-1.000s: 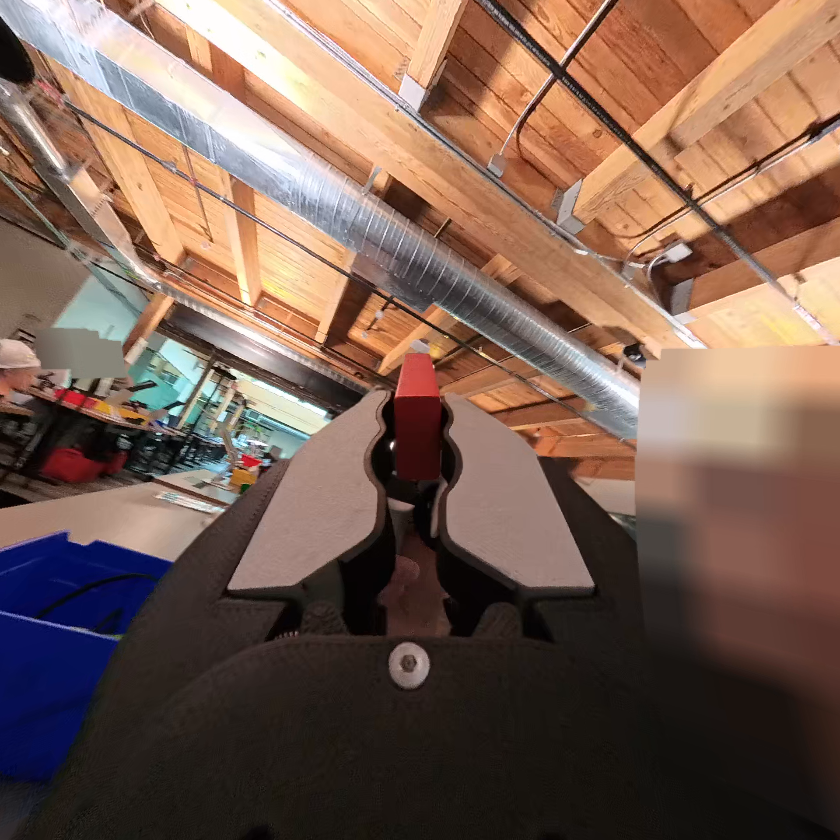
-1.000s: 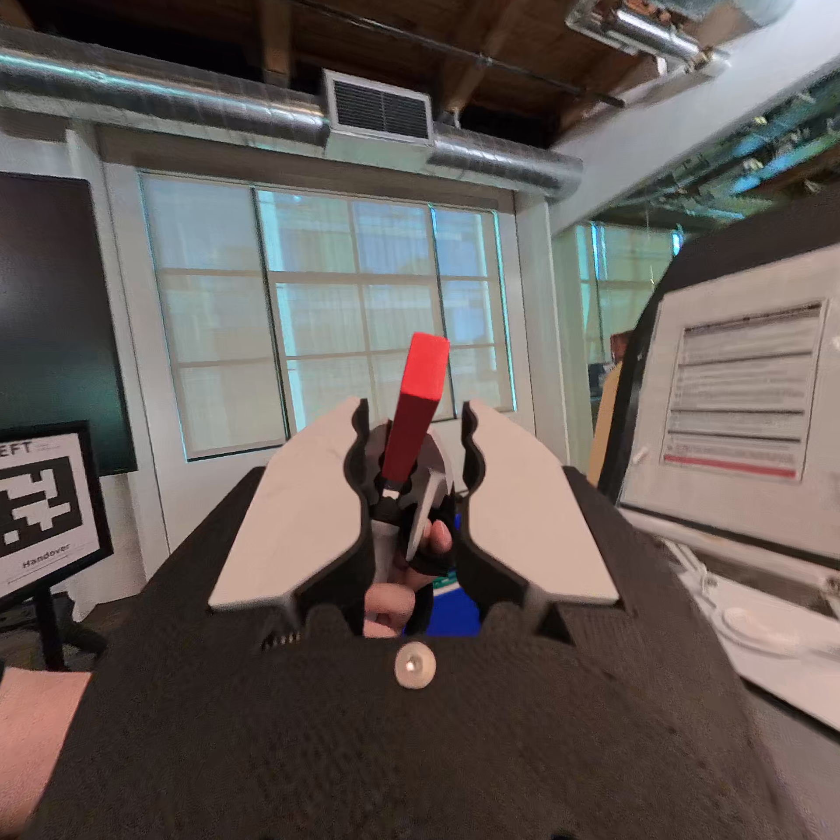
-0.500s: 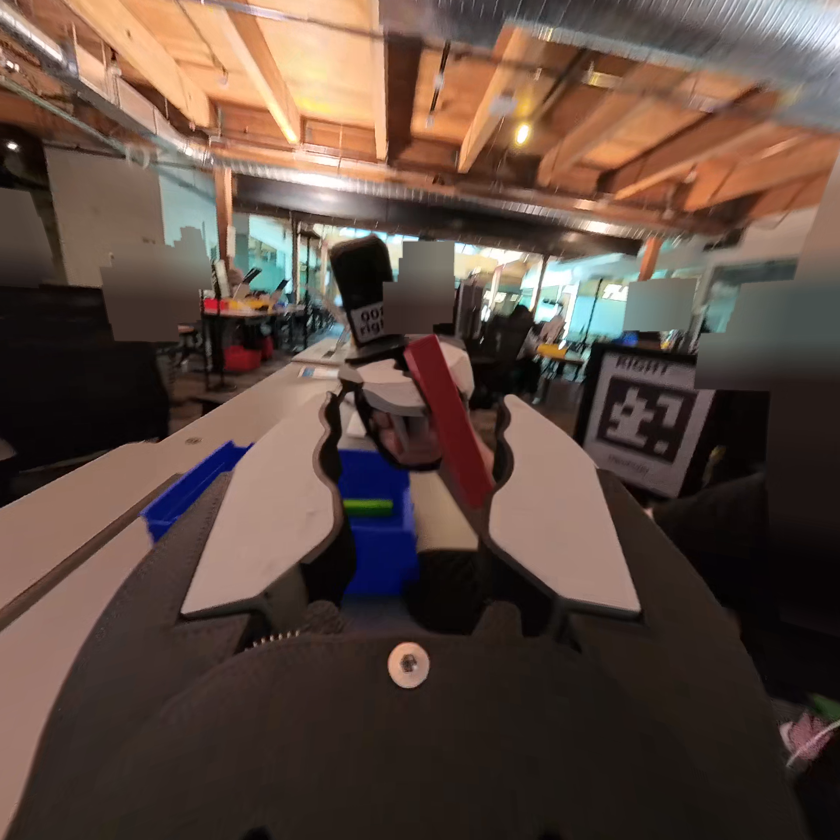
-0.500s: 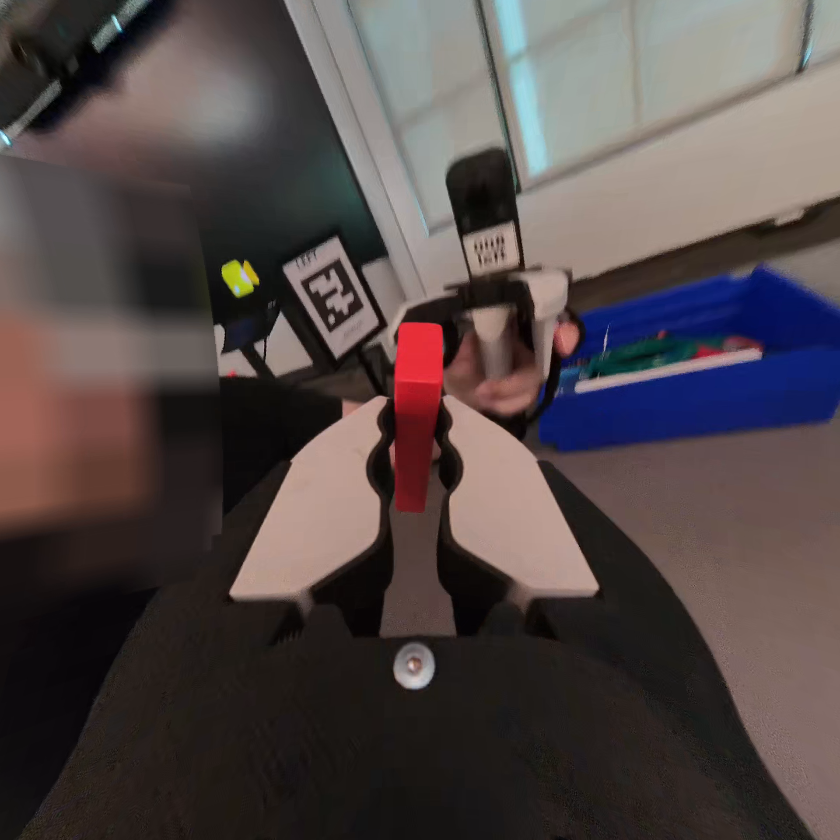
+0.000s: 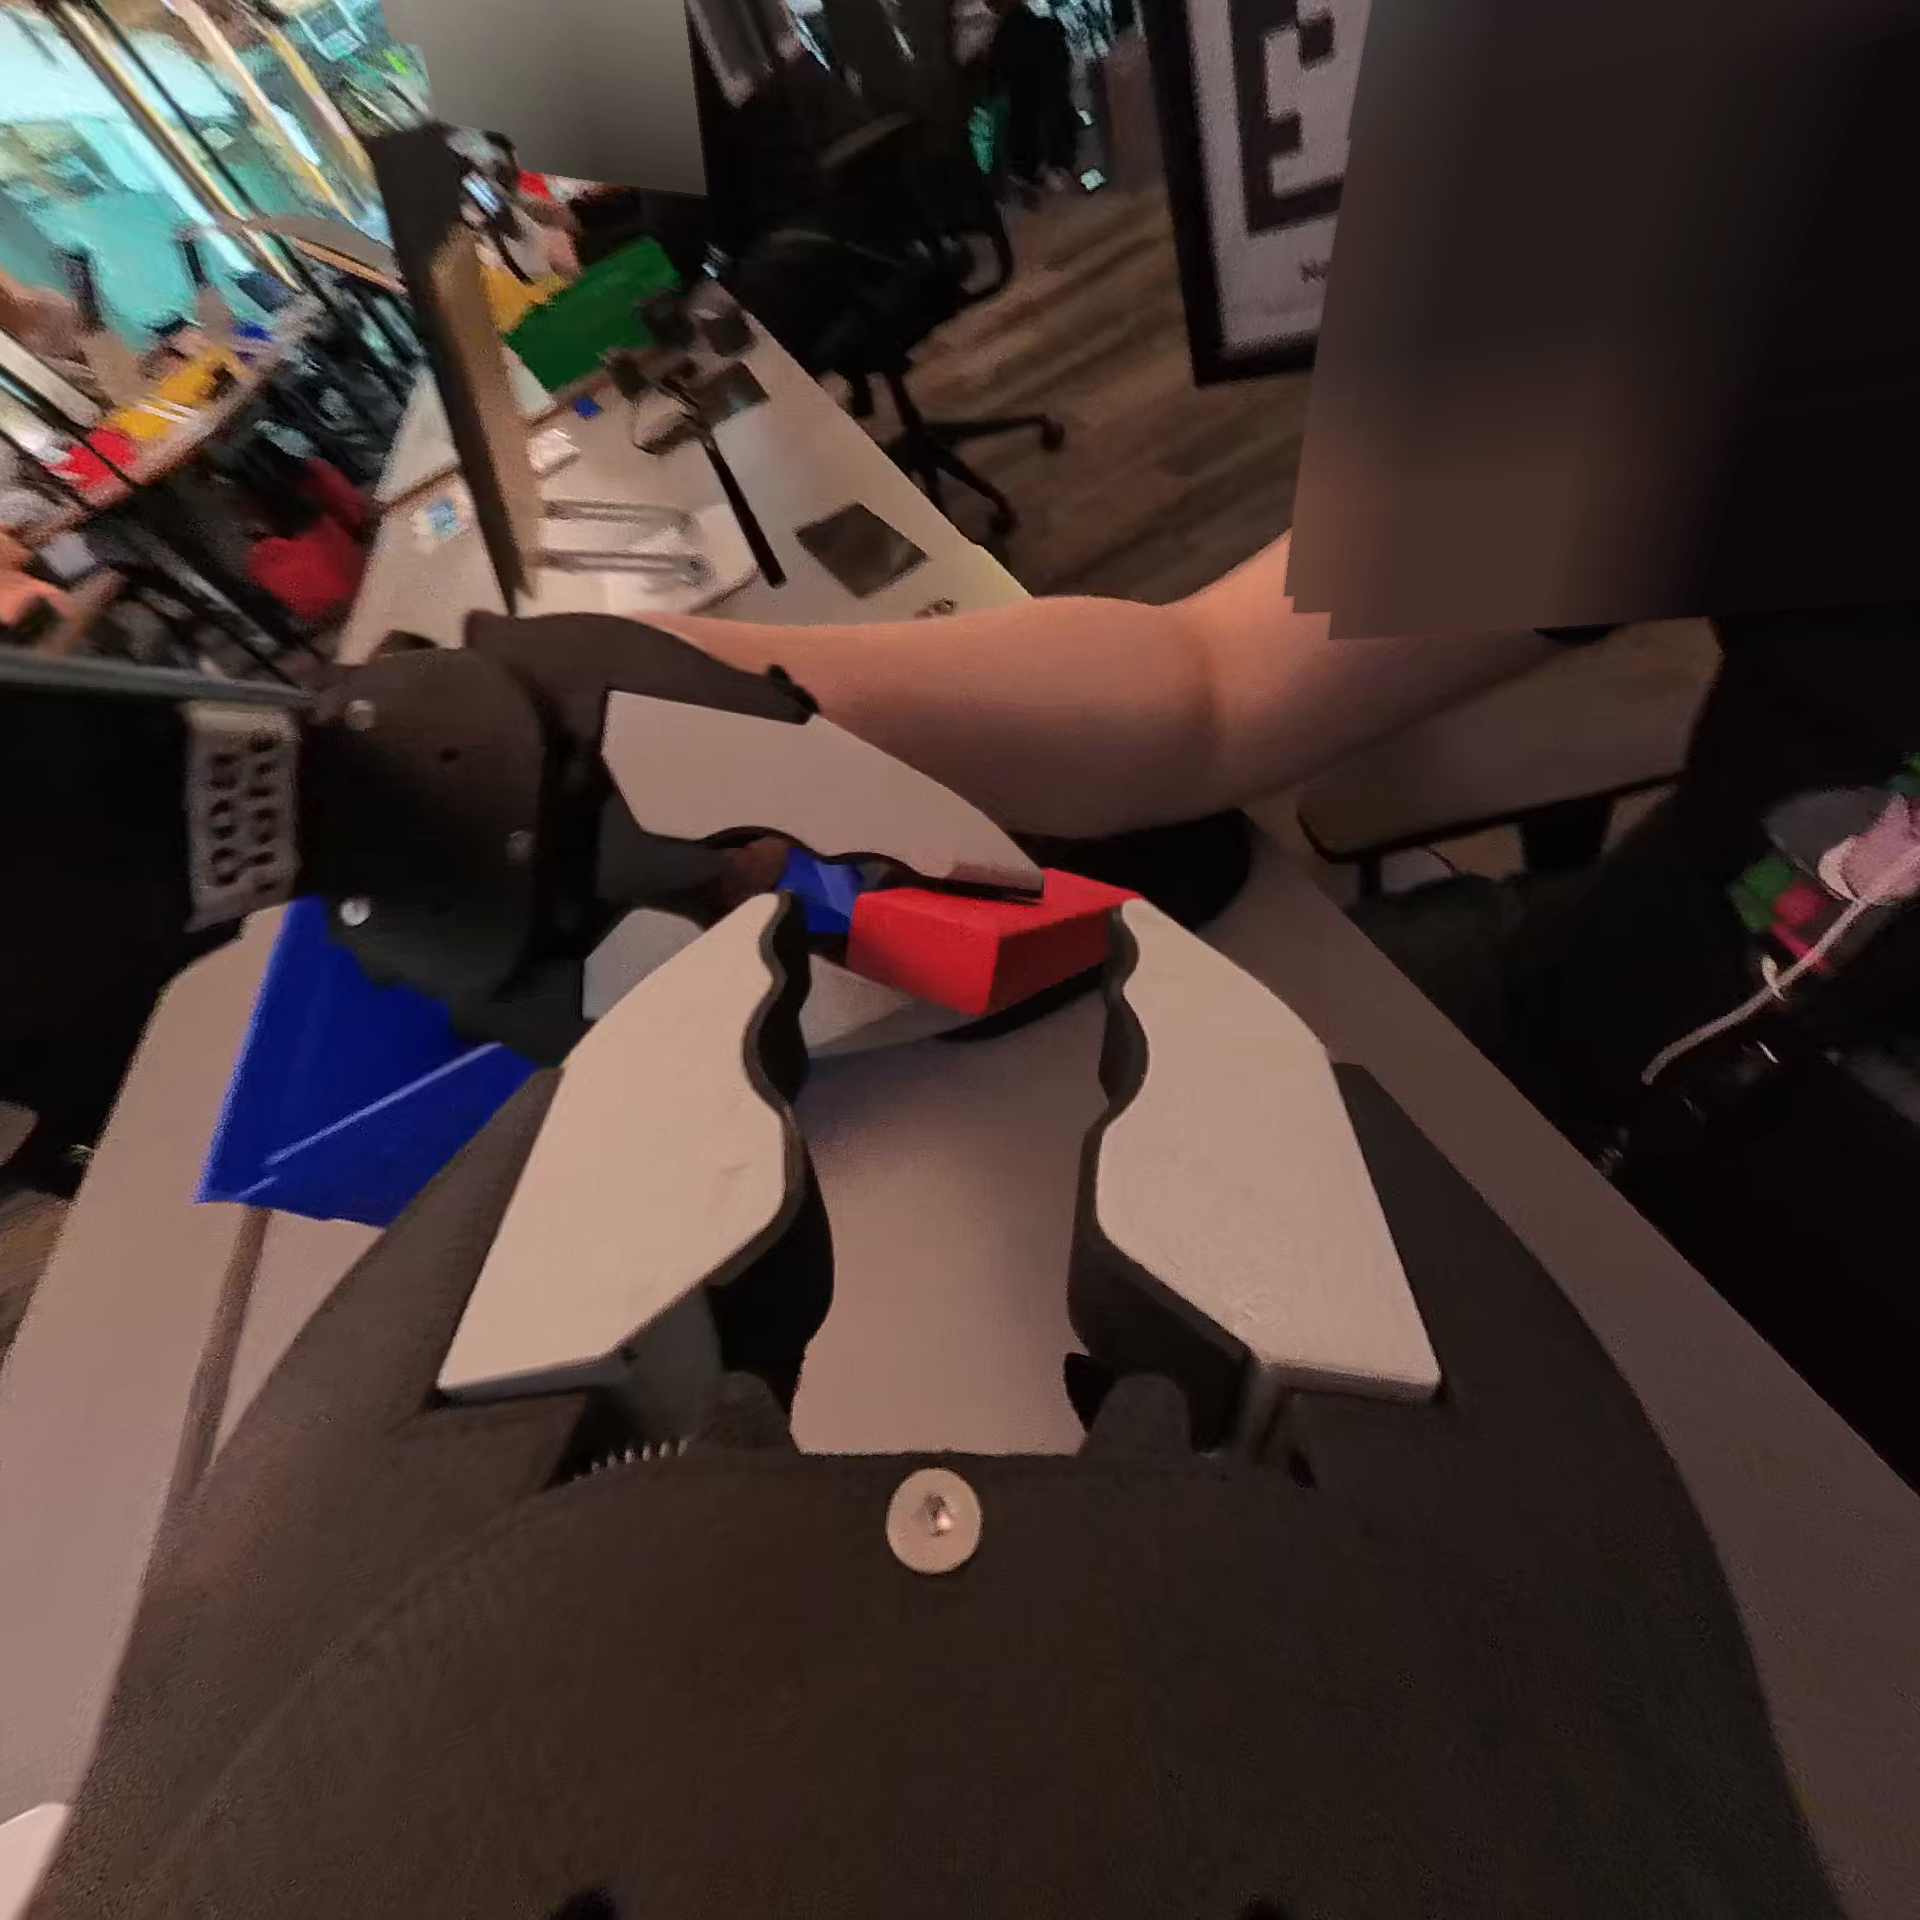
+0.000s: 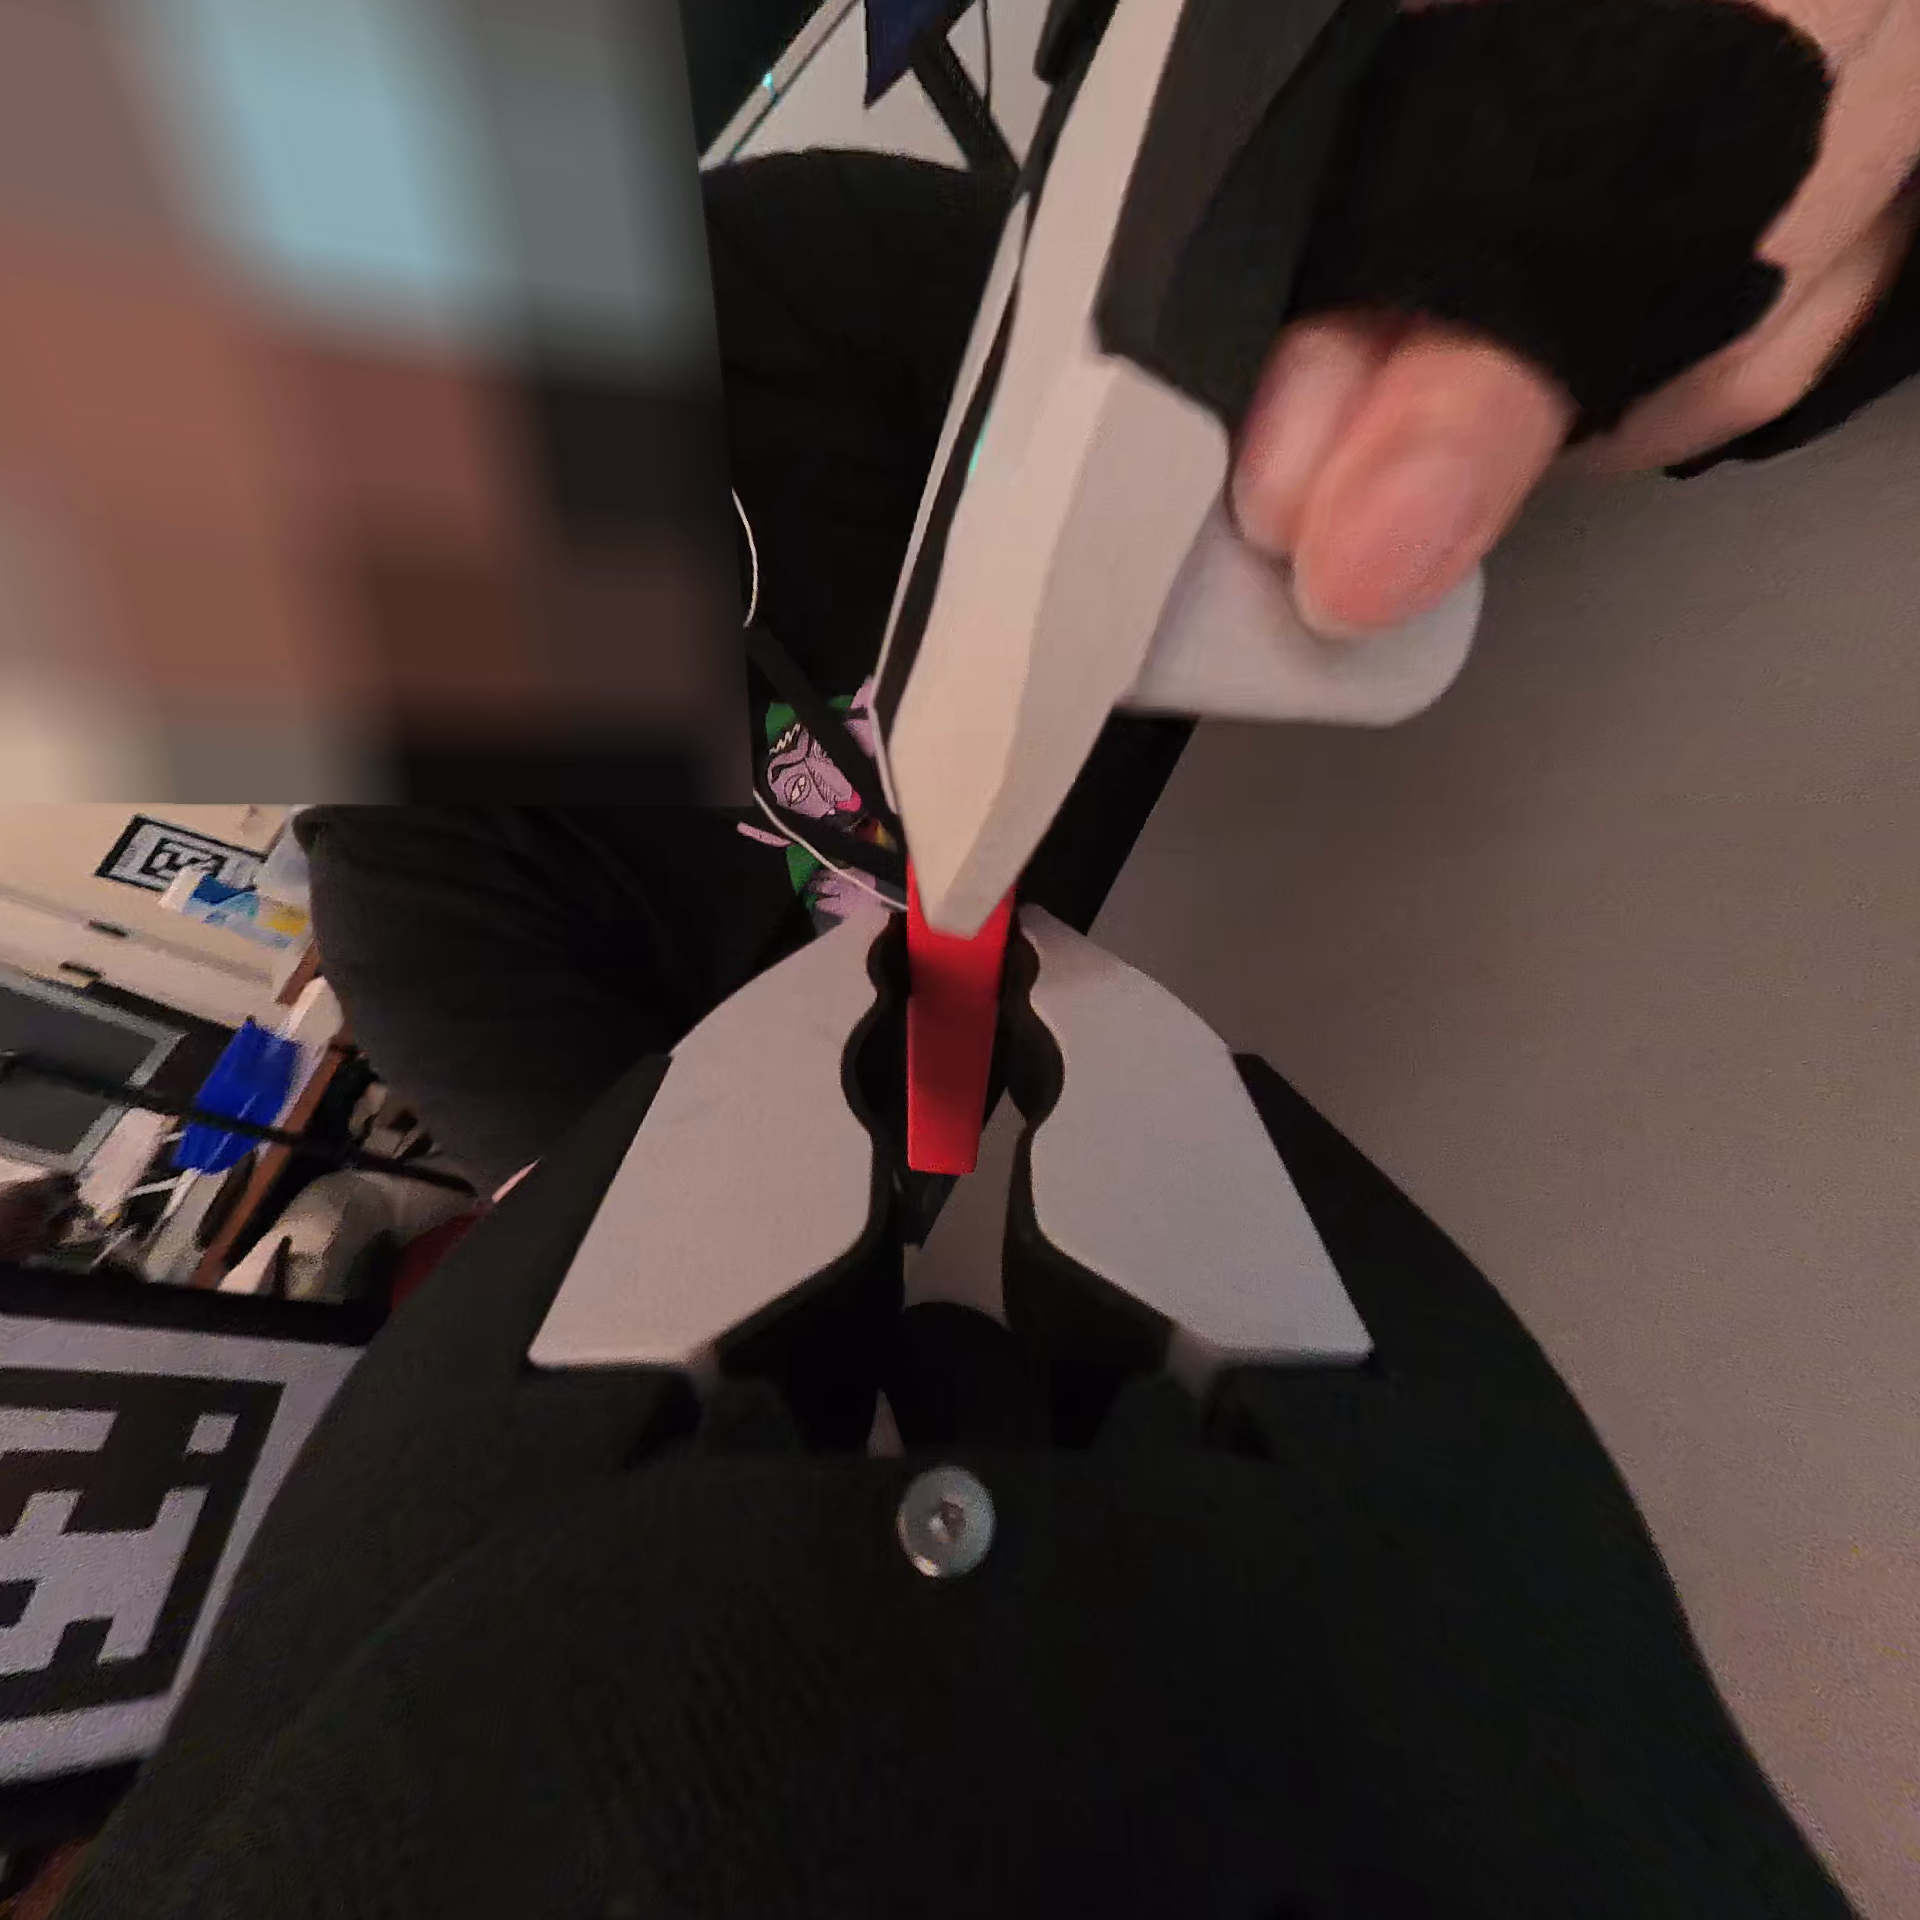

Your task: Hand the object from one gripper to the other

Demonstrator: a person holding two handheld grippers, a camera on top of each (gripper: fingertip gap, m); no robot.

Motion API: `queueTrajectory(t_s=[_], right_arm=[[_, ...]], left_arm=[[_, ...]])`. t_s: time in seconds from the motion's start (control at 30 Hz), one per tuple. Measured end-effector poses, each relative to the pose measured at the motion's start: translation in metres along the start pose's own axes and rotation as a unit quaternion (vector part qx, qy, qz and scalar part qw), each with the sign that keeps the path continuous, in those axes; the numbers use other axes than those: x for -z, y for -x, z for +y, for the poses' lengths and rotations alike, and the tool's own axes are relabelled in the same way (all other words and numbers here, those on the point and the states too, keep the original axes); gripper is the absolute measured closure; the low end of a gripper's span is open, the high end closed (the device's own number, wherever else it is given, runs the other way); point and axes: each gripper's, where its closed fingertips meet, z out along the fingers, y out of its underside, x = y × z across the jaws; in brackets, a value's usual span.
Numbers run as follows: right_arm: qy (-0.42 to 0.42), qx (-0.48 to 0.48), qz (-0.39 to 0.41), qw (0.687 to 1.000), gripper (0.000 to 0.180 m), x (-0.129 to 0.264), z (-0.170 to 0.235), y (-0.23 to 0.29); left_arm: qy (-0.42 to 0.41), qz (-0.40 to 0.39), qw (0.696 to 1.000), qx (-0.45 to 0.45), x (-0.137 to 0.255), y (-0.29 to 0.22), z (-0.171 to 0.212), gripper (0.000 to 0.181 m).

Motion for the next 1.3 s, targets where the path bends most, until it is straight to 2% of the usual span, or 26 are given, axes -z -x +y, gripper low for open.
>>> queueTrajectory(t_s=[0.17, 0.23, 0.33, 0.5, 0.67, 0.77, 0.9, 1.0, 1.1, 1.13, 1.17, 1.27, 1.3], right_arm=[[0.036, -0.017, -0.025, 0.999, 0.163, -0.014, 0.008, -0.006], [0.047, -0.026, -0.025, 0.998, 0.163, -0.017, 0.011, -0.009], [0.045, -0.032, -0.027, 0.998, 0.163, -0.017, 0.011, -0.011], [-0.02, -0.024, 0.005, 1.0, 0.161, 0.001, -0.006, -0.015], [-0.132, 0.062, 0.133, 0.98, 0.138, 0.043, -0.037, -0.025], [-0.207, 0.147, 0.221, 0.941, 0.13, 0.072, -0.058, -0.02], [-0.252, 0.236, 0.35, 0.871, 0.113, 0.102, -0.08, -0.024], [-0.328, 0.338, 0.4, 0.786, 0.105, 0.117, -0.106, -0.007], [-0.418, 0.412, 0.425, 0.689, 0.105, 0.128, -0.12, 0.009], [-0.435, 0.422, 0.429, 0.669, 0.109, 0.128, -0.121, 0.009], [-0.442, 0.425, 0.426, 0.665, 0.113, 0.125, -0.122, 0.007], [-0.447, 0.417, 0.383, 0.693, 0.116, 0.101, -0.129, -0.002], [-0.462, 0.417, 0.364, 0.693, 0.12, 0.096, -0.132, 0.001]], left_arm=[[0.063, 0.049, 0.997, 0.0, -0.009, -0.017, 0.023, 0.133], [0.075, 0.053, 0.996, -0.002, -0.011, -0.019, 0.027, 0.142], [0.082, 0.055, 0.995, -0.011, -0.011, -0.019, 0.029, 0.143], [0.082, -0.003, 0.996, -0.025, -0.001, 0.0, 0.024, 0.144], [0.05, -0.106, 0.993, -0.013, 0.029, 0.037, 0.012, 0.146], [0.016, -0.152, 0.988, 0.002, 0.052, 0.055, 0.004, 0.146], [-0.007, -0.218, 0.976, 0.004, 0.081, 0.075, -0.002, 0.146], [-0.059, -0.256, 0.965, 0.003, 0.104, 0.082, -0.02, 0.146], [-0.134, -0.28, 0.951, 0.008, 0.123, 0.084, -0.044, 0.146], [-0.159, -0.283, 0.946, 0.014, 0.127, 0.084, -0.051, 0.146], [-0.182, -0.284, 0.941, 0.021, 0.13, 0.084, -0.057, 0.146], [-0.22, -0.278, 0.934, 0.04, 0.13, 0.083, -0.068, 0.146], [-0.224, -0.276, 0.933, 0.045, 0.129, 0.083, -0.069, 0.146]])
